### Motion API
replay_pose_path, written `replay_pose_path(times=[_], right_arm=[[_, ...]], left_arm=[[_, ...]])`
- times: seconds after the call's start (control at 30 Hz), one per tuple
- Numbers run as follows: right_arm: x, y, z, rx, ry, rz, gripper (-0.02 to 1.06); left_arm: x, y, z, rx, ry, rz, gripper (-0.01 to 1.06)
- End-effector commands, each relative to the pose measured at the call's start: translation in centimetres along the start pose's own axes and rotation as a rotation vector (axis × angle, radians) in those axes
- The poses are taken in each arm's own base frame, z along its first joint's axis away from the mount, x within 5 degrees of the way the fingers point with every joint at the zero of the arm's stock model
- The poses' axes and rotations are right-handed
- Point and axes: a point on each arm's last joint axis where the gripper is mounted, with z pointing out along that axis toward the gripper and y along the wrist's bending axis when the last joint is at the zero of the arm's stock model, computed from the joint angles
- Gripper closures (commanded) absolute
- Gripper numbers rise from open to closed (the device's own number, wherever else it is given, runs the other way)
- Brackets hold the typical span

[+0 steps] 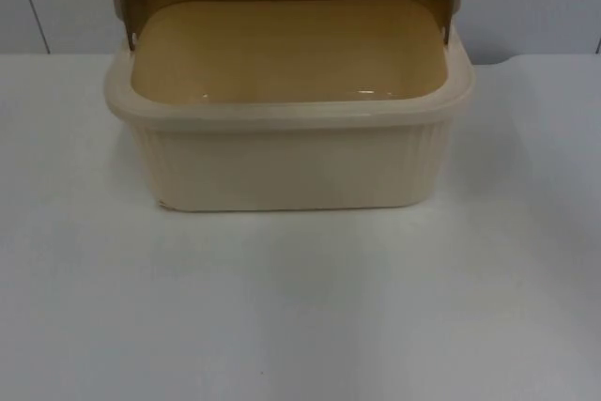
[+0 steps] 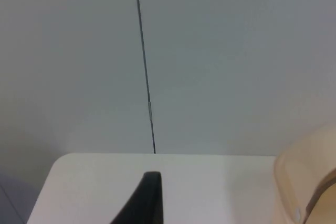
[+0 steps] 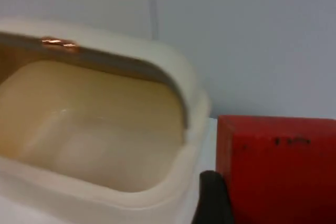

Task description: Open the box lid with the left hand, place the block into the box with the right hand, then close the box lid with the left hand.

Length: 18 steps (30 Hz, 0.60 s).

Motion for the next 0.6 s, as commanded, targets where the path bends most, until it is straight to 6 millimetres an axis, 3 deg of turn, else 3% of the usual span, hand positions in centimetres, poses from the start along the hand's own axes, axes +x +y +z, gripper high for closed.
replay_pose_path(times=[0.0, 0.07, 0.13, 0.17, 0.27, 0.3, 0.43, 0.47, 0.57], right_arm=[[-0.5, 0.9, 0.8, -0.049, -0.015, -0.041, 1.05], [-0.5, 2.7, 2.8, -0.118, 0.025, -0.076, 1.05], [-0.5, 3.1, 3.4, -0.127, 0.041, -0.084, 1.05], [-0.3, 4.0, 4.8, -0.150, 0.063, -0.096, 1.05], [0.1, 4.9, 8.2, -0.169, 0.076, -0.099, 1.05], [0.1, 4.9, 8.2, -0.169, 0.076, -0.099, 1.05], [1.3, 5.9, 12.6, -0.182, 0.121, -0.115, 1.05], [1.3, 5.9, 12.6, -0.182, 0.121, -0.115, 1.05], [2.2, 6.7, 15.5, -0.201, 0.115, -0.116, 1.05]], left_arm=[[-0.2, -0.1, -0.2, 0.005, -0.018, -0.002, 0.00], [-0.2, -0.1, -0.2, 0.005, -0.018, -0.002, 0.00], [-0.2, -0.1, -0.1, 0.005, -0.015, -0.002, 0.00], [-0.2, -0.1, -0.1, 0.005, -0.015, -0.002, 0.00], [-0.1, -0.1, -0.1, 0.005, -0.014, -0.002, 0.00], [-0.1, -0.1, -0.1, 0.005, -0.014, -0.002, 0.00], [-0.1, -0.1, -0.1, 0.005, -0.009, -0.002, 0.00], [-0.1, -0.1, -0.1, 0.005, -0.009, -0.002, 0.00], [-0.1, -0.1, -0.1, 0.005, -0.009, -0.002, 0.00]])
